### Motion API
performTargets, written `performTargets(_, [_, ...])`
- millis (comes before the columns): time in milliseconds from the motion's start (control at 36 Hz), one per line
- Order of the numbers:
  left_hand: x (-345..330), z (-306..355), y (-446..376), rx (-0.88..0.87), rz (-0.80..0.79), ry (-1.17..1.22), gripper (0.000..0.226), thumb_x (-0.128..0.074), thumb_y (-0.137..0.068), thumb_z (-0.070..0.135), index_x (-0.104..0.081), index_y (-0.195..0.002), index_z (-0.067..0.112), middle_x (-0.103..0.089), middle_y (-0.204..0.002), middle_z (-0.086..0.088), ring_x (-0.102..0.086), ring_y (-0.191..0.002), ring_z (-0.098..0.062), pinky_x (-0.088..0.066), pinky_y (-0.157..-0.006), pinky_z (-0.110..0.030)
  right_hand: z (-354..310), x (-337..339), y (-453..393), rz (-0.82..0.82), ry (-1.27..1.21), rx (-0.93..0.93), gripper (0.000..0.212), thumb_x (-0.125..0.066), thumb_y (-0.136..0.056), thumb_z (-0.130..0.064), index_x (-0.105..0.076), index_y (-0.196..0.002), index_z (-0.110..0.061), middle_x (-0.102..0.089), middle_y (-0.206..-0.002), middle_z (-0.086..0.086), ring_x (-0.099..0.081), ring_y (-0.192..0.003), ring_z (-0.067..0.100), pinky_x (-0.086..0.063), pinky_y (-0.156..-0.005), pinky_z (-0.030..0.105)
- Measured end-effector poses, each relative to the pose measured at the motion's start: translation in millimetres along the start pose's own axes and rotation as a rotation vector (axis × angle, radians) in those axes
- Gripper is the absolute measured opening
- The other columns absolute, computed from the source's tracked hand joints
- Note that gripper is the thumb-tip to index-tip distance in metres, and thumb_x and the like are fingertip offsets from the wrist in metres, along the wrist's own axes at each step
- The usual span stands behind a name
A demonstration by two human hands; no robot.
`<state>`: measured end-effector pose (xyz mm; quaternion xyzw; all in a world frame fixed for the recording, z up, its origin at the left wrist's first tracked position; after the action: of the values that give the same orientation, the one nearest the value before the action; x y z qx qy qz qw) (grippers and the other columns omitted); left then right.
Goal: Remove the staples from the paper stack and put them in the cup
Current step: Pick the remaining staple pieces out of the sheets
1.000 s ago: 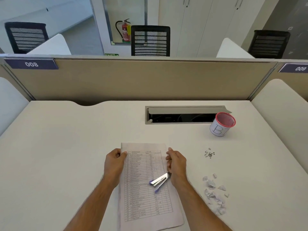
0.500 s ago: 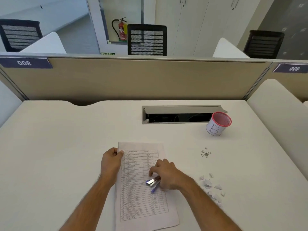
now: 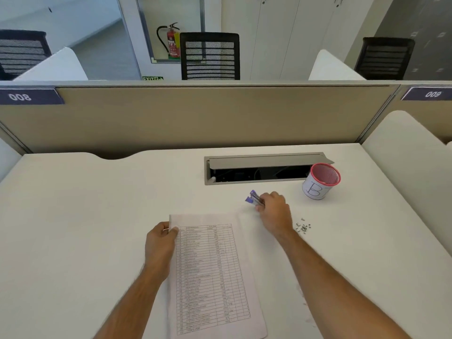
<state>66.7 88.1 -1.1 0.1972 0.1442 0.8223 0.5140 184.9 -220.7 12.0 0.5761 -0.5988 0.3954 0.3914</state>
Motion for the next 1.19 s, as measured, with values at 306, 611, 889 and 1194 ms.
performTargets(306, [-8.8,13.6,-10.8,0.025,-0.084,0.081,0.016,-0.064,-0.100,0.010,-0.072,-0.095,-0.002,-0.080,-0.094,-0.017,-0.077,-0.093,-0.039,-0.062,-0.090,-0.053,22.6,-14.7,-16.5,-0.036,0.048,-0.128,0.024,-0.065,-0.095,-0.030,-0.072,-0.112,-0.014,-0.063,-0.106,0.006,-0.054,-0.103,0.027,-0.045,-0.087,0.041])
performTargets(611, [-12.3,23.3,-1.5,0.031,-0.111,0.133,0.016,-0.063,-0.102,0.010,-0.073,-0.099,-0.003,-0.080,-0.092,-0.017,-0.078,-0.087,-0.035,-0.064,-0.083,-0.046,-40.4,-9.3,16.5,-0.005,-0.320,0.027,0.047,-0.074,-0.087,-0.021,-0.063,-0.133,-0.018,-0.057,-0.120,0.000,-0.052,-0.113,0.020,-0.041,-0.098,0.039])
performTargets(889, [-20.1,31.1,16.8,0.005,-0.144,0.159,0.020,-0.063,-0.102,0.011,-0.075,-0.092,-0.001,-0.077,-0.092,-0.024,-0.073,-0.078,-0.032,-0.062,-0.079,-0.047,-136.5,-17.8,79.5,-0.184,-0.789,0.156,0.018,-0.079,-0.085,-0.020,-0.078,-0.102,-0.017,-0.071,-0.095,-0.008,-0.066,-0.088,0.004,-0.053,-0.080,0.017])
performTargets(1194, [-24.3,35.1,40.7,-0.037,-0.173,0.151,0.022,-0.063,-0.102,0.014,-0.076,-0.094,-0.001,-0.076,-0.094,-0.025,-0.073,-0.077,-0.029,-0.062,-0.073,-0.041,-144.2,3.1,96.5,0.001,-0.725,0.184,0.010,-0.065,-0.094,-0.020,-0.076,-0.094,-0.020,-0.067,-0.092,-0.010,-0.063,-0.089,0.005,-0.053,-0.079,0.018])
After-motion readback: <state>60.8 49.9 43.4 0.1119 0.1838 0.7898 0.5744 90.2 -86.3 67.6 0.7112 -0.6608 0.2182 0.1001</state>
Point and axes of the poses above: each hand's wrist, its own y-axis away from the middle knuckle, its own x-axis out of the back of the hand, z = x × y, the point moved 6 cm from there along -y, towards the middle knuckle
